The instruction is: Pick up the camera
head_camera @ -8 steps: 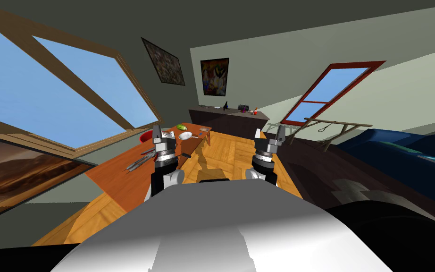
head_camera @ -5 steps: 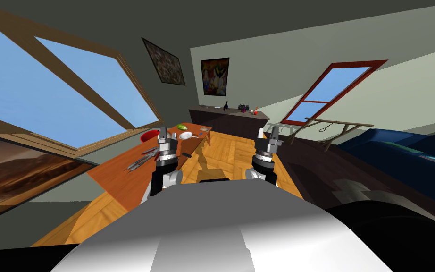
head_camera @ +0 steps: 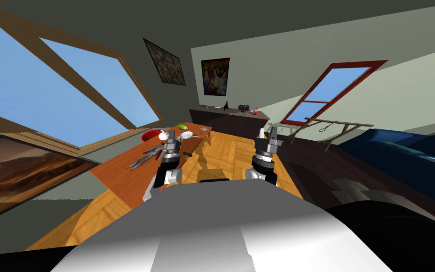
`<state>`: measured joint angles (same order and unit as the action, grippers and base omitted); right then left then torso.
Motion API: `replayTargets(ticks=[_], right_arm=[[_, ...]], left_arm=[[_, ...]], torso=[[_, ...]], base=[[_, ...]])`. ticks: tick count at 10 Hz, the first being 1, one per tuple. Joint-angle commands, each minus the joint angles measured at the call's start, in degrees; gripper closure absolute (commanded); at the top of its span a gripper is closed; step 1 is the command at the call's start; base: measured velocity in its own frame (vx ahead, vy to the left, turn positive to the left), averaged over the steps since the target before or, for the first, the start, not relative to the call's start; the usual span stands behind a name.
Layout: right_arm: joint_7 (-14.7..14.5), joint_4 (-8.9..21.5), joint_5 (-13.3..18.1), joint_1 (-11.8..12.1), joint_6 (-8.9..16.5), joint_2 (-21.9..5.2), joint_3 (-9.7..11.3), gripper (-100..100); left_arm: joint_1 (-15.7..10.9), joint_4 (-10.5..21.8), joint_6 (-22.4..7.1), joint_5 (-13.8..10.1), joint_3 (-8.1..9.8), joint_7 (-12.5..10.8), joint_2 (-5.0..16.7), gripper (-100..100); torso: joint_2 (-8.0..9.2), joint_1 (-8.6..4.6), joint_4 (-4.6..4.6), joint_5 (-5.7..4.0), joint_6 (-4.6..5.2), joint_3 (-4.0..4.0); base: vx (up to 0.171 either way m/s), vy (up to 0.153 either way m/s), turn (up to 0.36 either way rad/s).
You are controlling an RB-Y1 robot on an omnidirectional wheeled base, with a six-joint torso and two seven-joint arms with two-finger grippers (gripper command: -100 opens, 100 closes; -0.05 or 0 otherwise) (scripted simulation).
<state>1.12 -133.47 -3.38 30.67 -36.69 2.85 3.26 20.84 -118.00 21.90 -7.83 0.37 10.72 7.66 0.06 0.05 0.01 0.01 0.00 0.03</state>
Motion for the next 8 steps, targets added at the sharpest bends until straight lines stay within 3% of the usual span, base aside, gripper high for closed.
replayTargets(ticks=[1, 4, 8], right_arm=[[0.0, 0.0, 0.0, 0.0, 0.0, 0.0, 0.0, 0], [0.0, 0.0, 0.0, 0.0, 0.0, 0.0, 0.0, 0], [0.0, 0.0, 0.0, 0.0, 0.0, 0.0, 0.0, 0]], left_arm=[[-2.2, 2.9, -2.3, -0.9, 0.83, 0.6, 1.1, -100], [-3.6, 7.1, -3.5, -1.5, 1.35, 1.0, 1.7, -100], [-8.3, 15.4, -7.8, -3.4, 3.05, 2.4, 2.7, -100]], torso=[[0.00, 0.00, 0.00, 0.00, 0.00, 0.00], [0.01, 0.04, 0.00, 0.01, 0.00, 0.01], [0.03, 0.04, 0.01, 0.01, -0.01, 0.02]], base=[[-0.026, 0.018, 0.016], [-0.022, 0.017, 0.005], [-0.029, 0.021, 0.008]])
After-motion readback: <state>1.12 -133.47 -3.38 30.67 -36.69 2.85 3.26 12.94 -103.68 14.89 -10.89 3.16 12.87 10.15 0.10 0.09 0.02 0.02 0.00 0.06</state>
